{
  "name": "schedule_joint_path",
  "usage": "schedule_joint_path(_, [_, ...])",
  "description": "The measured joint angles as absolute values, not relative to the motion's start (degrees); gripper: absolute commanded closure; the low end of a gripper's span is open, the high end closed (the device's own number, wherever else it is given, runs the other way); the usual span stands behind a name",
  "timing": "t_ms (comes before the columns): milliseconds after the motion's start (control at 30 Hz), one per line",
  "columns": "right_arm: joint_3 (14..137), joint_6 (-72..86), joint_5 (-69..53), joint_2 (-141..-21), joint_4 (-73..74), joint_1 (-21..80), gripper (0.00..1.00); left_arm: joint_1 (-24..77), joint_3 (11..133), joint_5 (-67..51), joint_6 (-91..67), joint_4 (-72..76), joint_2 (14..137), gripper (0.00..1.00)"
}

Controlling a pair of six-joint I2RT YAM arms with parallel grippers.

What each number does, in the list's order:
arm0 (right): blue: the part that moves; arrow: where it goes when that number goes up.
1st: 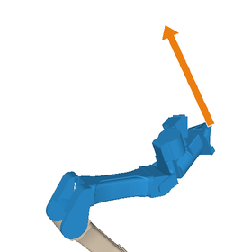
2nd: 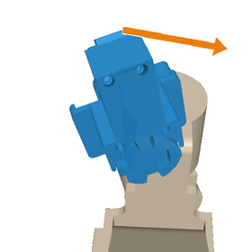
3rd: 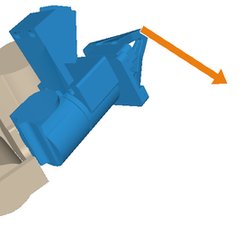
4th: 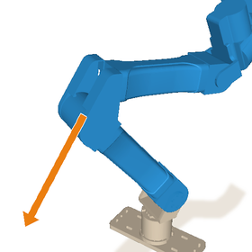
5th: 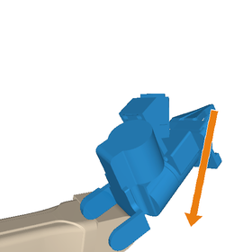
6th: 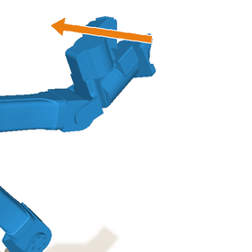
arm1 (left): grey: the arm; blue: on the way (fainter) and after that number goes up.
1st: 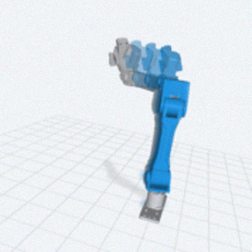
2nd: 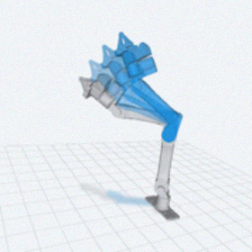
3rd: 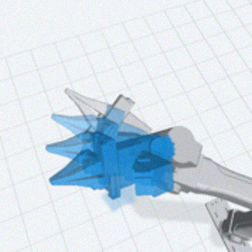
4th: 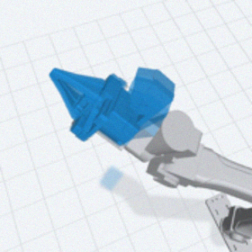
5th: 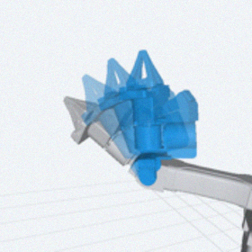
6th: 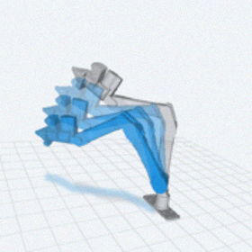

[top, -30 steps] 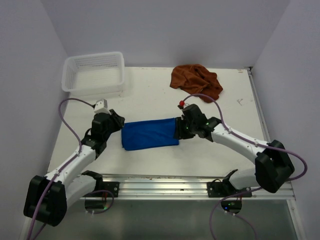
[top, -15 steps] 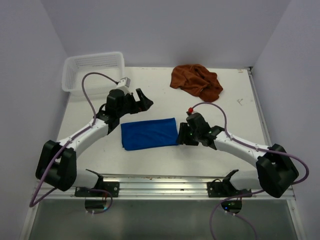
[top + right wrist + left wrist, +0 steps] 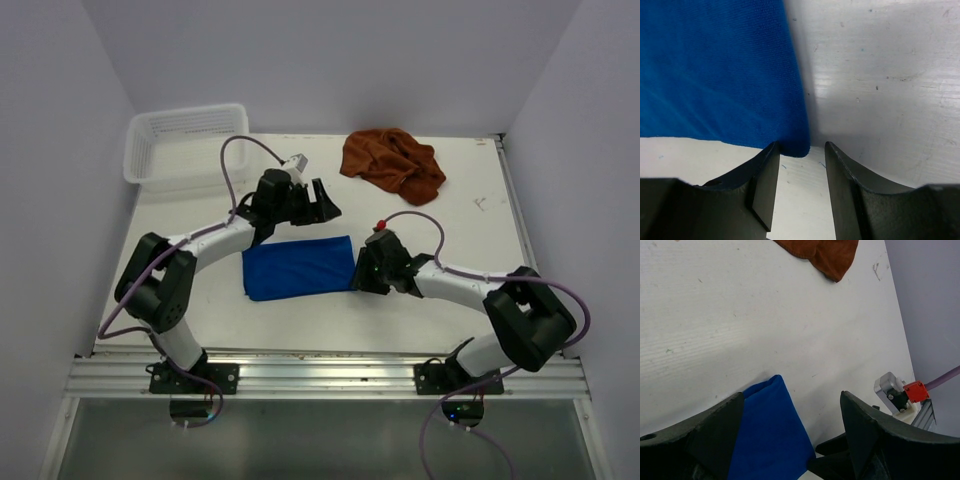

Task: Roll the towels
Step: Roll the towel

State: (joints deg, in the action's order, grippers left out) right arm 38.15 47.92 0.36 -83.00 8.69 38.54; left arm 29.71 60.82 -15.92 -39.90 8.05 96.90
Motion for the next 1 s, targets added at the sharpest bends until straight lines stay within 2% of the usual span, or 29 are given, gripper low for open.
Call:
schedule_joint_path(167, [37.9, 49.2, 0.3, -84.4, 6.3, 38.5, 0.6, 31.3, 62.8, -16.1, -39.8, 7.6, 99.5, 0.2])
schedule_joint_path(233, [37.8, 49.6, 0.3, -84.7, 5.5, 38.5, 0.64, 31.9, 64.0, -15.9, -39.6, 6.5, 100.3, 0.26])
schedule_joint_path(433, [36.0, 50.7, 0.2, -84.9, 2.5, 38.5, 0.87, 35.6, 71.2, -9.6, -37.6, -1.4, 103.4, 0.33])
schedule_joint_path(533, [34.9, 51.4, 0.0, -84.9, 0.5, 38.5, 0.93, 37.1, 72.0, -7.8, -37.3, -3.9, 104.0, 0.35])
schedule_joint_path(833, [33.7, 52.1, -1.2, -86.0, -4.5, 38.4, 1.0, 39.9, 77.7, -3.5, -37.4, -10.3, 110.7, 0.36])
schedule_joint_path(1000, [33.4, 52.5, -1.9, -86.7, -6.7, 38.4, 1.0, 42.3, 81.4, -1.2, -37.1, -13.2, 114.6, 0.37])
